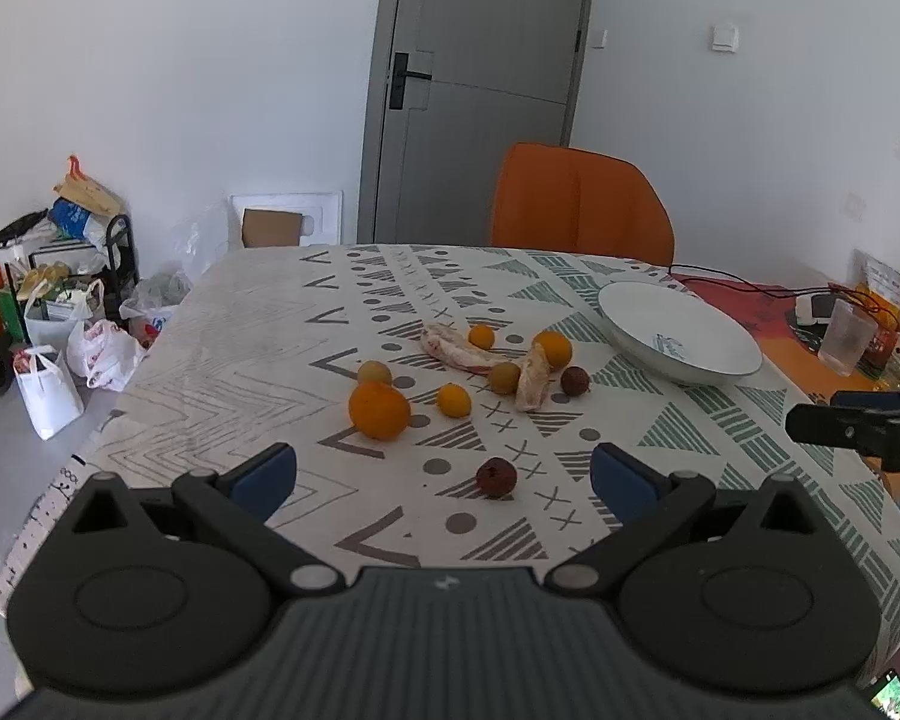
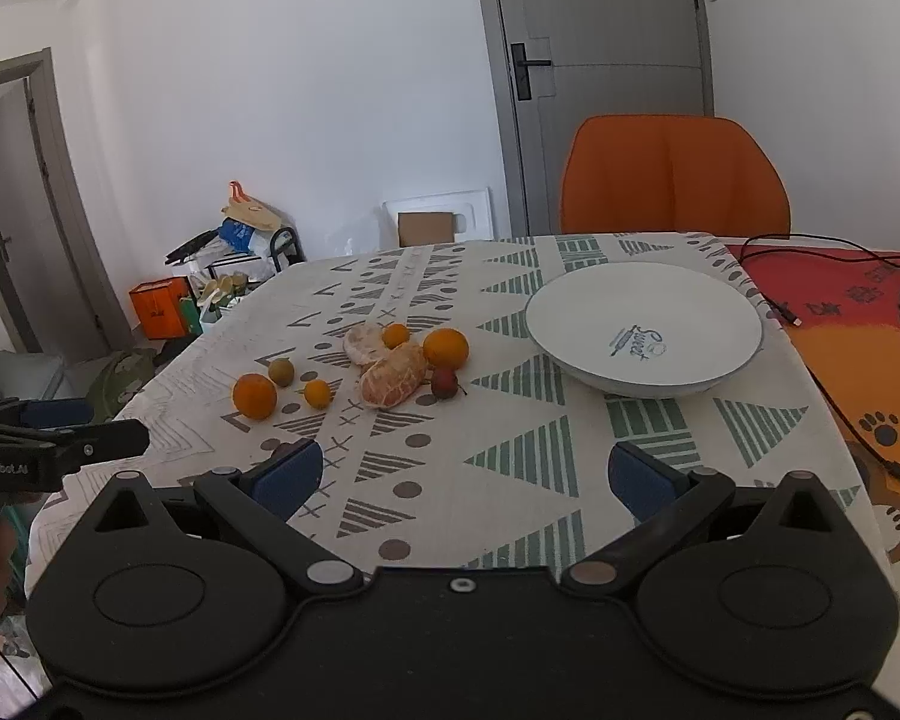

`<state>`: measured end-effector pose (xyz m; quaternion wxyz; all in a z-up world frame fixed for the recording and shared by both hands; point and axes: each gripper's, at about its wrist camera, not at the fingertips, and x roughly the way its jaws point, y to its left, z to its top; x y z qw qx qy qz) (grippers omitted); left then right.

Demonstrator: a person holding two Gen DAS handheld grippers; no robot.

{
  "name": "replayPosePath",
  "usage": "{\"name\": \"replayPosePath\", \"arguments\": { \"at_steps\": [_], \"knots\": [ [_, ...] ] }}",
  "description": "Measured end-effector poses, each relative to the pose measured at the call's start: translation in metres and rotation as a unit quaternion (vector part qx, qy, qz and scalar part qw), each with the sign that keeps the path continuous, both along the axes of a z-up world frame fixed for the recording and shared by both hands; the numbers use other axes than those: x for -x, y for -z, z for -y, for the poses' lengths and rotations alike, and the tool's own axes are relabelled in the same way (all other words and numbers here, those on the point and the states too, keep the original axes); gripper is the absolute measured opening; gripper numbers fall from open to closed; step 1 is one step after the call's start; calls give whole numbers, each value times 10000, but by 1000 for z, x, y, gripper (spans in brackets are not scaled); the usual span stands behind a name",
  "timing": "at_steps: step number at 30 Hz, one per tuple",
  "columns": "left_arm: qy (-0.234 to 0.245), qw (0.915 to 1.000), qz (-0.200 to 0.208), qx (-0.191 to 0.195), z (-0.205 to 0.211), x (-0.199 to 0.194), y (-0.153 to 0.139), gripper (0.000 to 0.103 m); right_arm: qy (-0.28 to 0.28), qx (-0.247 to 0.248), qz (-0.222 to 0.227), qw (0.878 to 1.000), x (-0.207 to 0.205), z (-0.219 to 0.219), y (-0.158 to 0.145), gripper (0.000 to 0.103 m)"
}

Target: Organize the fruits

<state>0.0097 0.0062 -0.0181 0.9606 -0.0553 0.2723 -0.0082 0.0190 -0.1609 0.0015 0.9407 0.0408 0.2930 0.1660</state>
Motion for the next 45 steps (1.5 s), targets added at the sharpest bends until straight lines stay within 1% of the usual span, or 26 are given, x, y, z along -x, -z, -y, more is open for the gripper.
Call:
{"name": "replayPosePath", "arguments": {
  "at_steps": [3, 8, 13, 16, 20, 23, 26, 28, 30, 31, 33, 38, 41, 45],
  "knots": [
    [30, 9999, 22, 98, -4, -1, 4, 103, -34, 11, 12, 10000, -1, -3, 3, 103],
    [34, 9997, 242, 56, -6, -2, 9, 103, -44, -58, -113, 9999, -10, -8, 13, 103],
    [-25, 9997, 115, 232, -11, -16, 20, 101, -6, -20, -215, 9998, -22, -15, 23, 103],
    [-106, 9997, 98, 189, -14, -22, 24, 101, 11, -48, -264, 9996, -29, -19, 28, 103],
    [-163, 9995, 69, 276, -20, -32, 28, 101, 73, -161, -326, 9993, -41, -19, 35, 103],
    [-225, 9994, 29, 249, -24, -41, 31, 95, 126, -176, -410, 9989, -49, -20, 39, 103],
    [-223, 9990, -37, 387, -32, -51, 34, 88, 124, -277, -482, 9984, -58, -20, 43, 103],
    [-279, 9989, -42, 373, -35, -57, 36, 84, 131, -331, -475, 9982, -64, -22, 44, 103],
    [-311, 9989, -65, 358, -37, -63, 39, 77, 115, -233, -371, 9990, -68, -27, 44, 103],
    [-308, 9987, -88, 389, -38, -66, 40, 74, 88, -171, -317, 9993, -70, -30, 44, 103],
    [-292, 9984, -135, 466, -41, -70, 44, 66, 64, -53, -246, 9997, -75, -38, 46, 103],
    [-238, 9986, -168, 439, -43, -81, 50, 57, -135, -180, -323, 9992, -88, -49, 49, 103],
    [-167, 9981, -256, 531, -45, -87, 55, 55, -160, -224, -358, 9990, -94, -56, 53, 100],
    [-101, 9976, -275, 630, -49, -96, 60, 54, -213, -290, -472, 9982, -100, -64, 59, 88]
  ]
}}
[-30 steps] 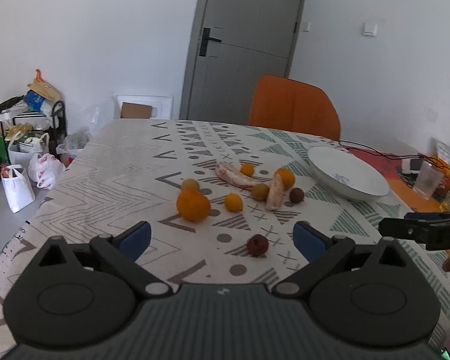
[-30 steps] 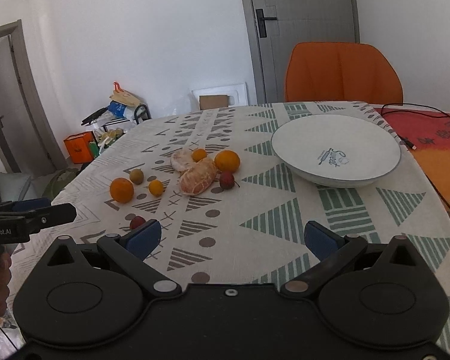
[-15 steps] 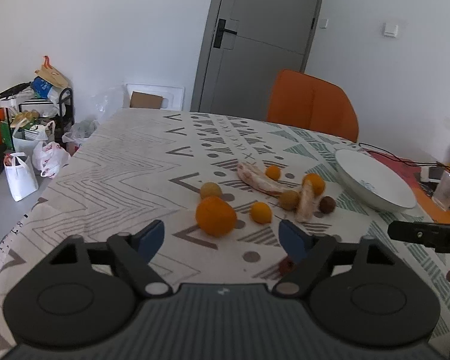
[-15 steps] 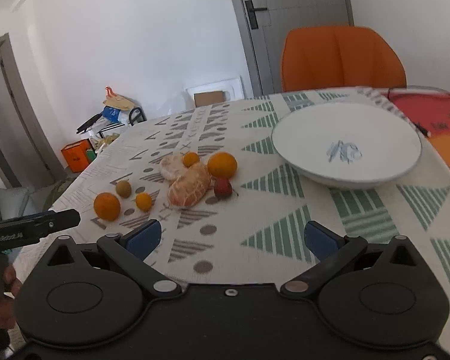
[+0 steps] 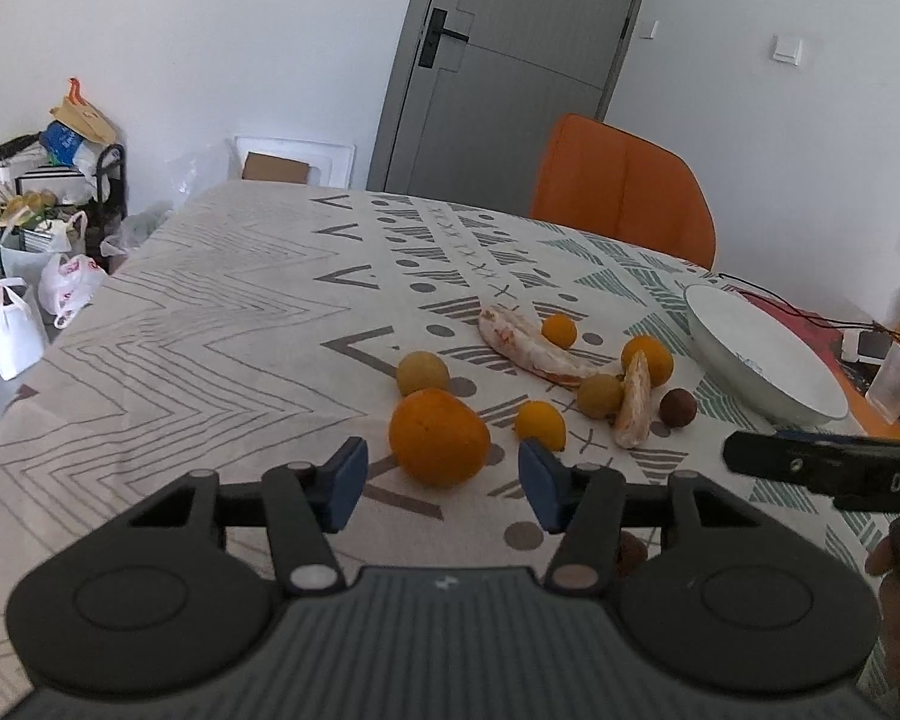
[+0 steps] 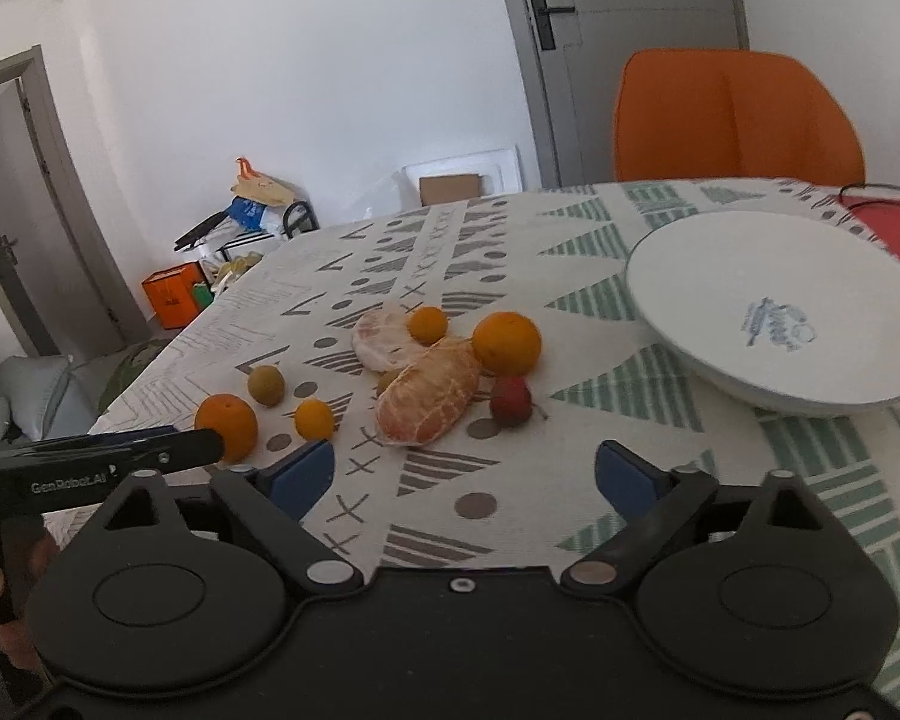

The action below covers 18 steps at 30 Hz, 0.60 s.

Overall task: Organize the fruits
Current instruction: 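Move the left tool to the large orange and close on it, then grasp the peeled orange with the right tool while the left tool holds the large orange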

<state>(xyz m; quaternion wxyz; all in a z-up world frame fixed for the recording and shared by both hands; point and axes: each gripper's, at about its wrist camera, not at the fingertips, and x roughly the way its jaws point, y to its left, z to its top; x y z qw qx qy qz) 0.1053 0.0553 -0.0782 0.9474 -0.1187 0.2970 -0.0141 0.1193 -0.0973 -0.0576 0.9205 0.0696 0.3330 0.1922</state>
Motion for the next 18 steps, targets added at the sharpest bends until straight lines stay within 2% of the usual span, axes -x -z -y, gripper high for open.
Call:
{"name": "replayPosePath", "arguments": {
  "at_steps": [3, 6, 9, 18],
  "knots": [
    [66, 9999, -11, 75, -3, -7, 2, 52, -89, -81, -103, 9999, -4, -5, 4, 83],
    [51, 9999, -26, 95, -5, -14, 4, 51, -147, -143, -168, 9996, -9, -11, 7, 82],
    [87, 9998, -125, 162, -6, -21, 9, 40, -157, -141, -234, 9995, -16, -17, 10, 78],
    [43, 9994, -81, 326, -13, -18, 11, 39, -110, -94, -285, 9995, -38, -32, 18, 74]
  ]
}}
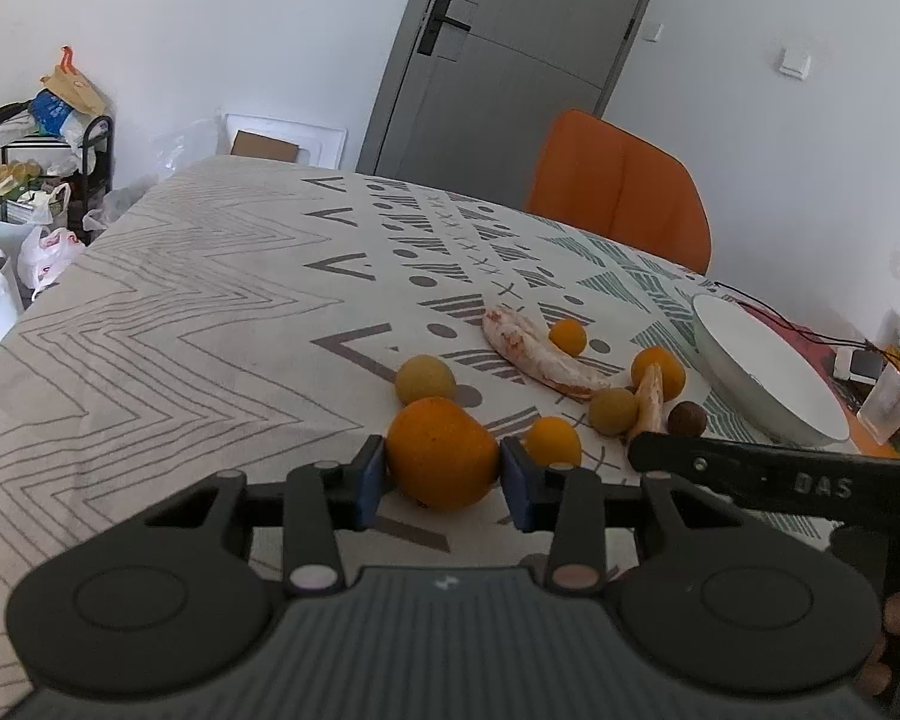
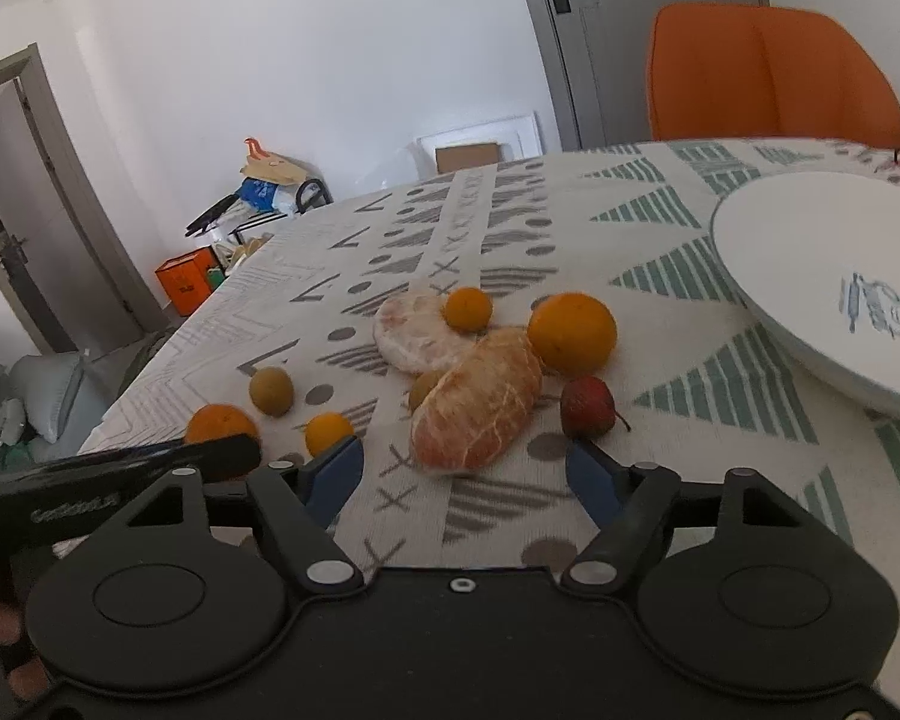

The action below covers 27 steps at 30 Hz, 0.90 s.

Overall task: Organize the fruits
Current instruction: 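Grasp the peeled orange with the right tool while the left tool holds the large orange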

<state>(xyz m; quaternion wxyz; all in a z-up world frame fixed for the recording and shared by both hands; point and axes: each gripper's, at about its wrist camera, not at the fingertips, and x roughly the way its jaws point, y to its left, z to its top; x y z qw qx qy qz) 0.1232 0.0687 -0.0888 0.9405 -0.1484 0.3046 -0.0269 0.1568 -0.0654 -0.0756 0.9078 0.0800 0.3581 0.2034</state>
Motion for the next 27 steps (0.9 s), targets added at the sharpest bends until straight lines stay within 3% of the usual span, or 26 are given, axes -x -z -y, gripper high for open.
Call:
{"name": "replayPosePath", "arguments": {
  "at_steps": [8, 12, 14, 18, 27],
  "knots": [
    [33, 9998, -47, -201, 3, 1, -2, 39, 232, 101, 194, 9995, -5, -10, 4, 71],
    [61, 9997, -55, -249, 5, 1, -3, 39, 256, 131, 267, 9992, -5, -11, 4, 41],
    [69, 9996, -66, -273, 8, 2, -3, 39, 273, 27, 231, 9994, -5, -6, 4, 37],
    [97, 9995, -73, -300, 12, 2, -5, 39, 272, -230, 192, 9992, 2, 6, 4, 17],
    [180, 9988, 94, -437, 30, 2, -16, 39, 344, -562, 233, 9976, 21, 28, 1, 13]
  ]
}}
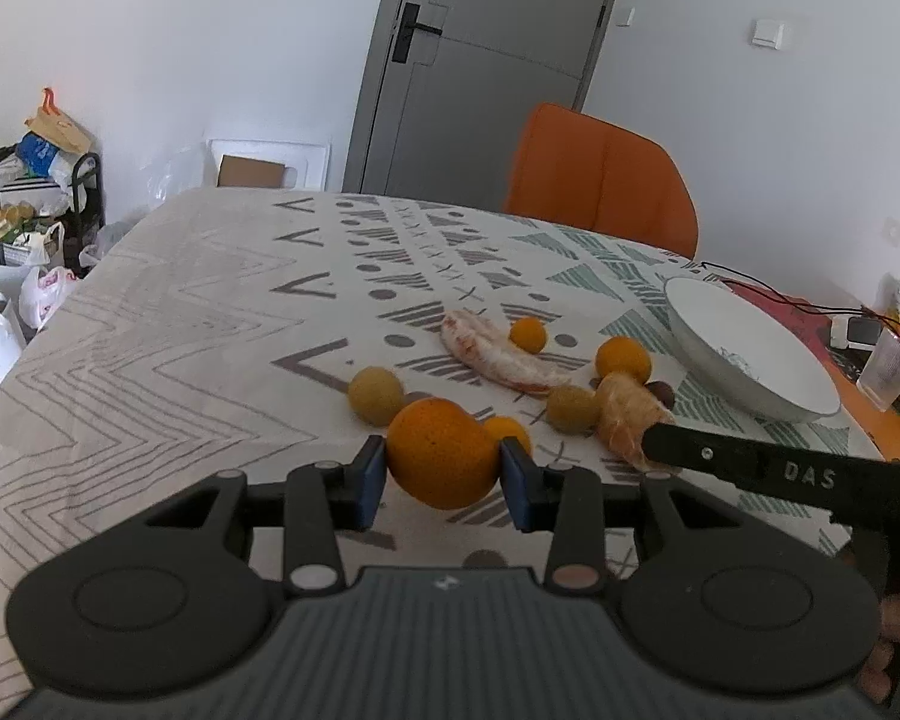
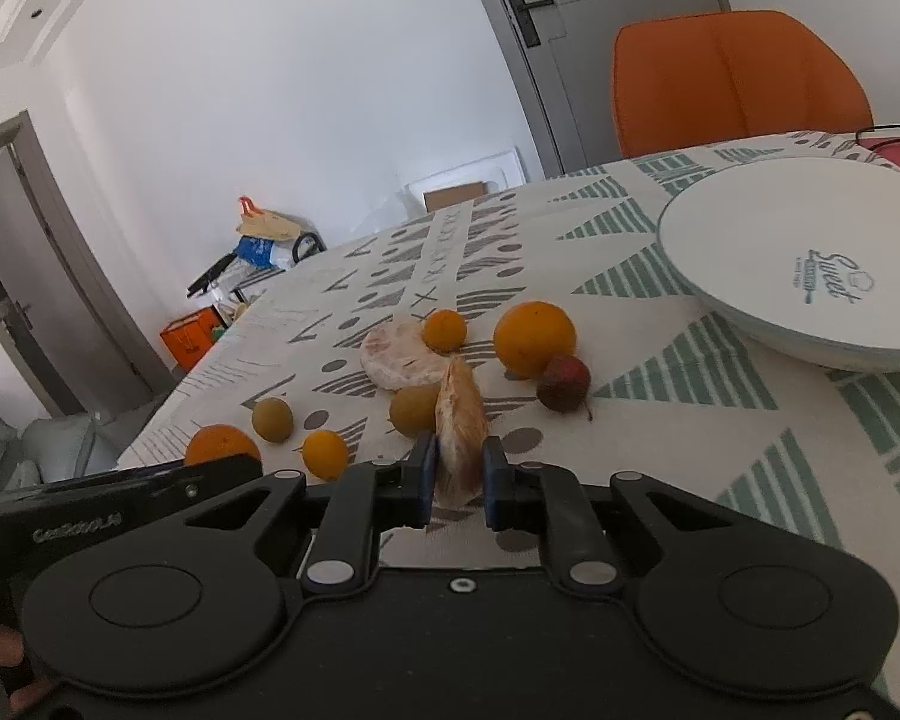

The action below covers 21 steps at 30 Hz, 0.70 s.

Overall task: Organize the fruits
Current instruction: 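Grasp the peeled orange with the right tool while the left tool holds the large orange, then carry the peeled orange in the right tool while the left tool carries the orange to the bowl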

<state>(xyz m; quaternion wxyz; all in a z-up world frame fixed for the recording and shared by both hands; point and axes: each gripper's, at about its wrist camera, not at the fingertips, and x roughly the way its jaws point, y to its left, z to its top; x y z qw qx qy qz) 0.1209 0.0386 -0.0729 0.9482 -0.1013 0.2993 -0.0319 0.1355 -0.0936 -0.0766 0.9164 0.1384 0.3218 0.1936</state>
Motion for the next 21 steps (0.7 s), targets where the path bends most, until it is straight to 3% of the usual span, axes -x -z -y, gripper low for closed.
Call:
{"name": "replayPosePath", "arguments": {
  "at_steps": [21],
  "knots": [
    [487, 9972, 502, -276, 60, -8, -37, 39, 465, -357, 888, 9943, 33, 70, -34, 10]
  ]
}}
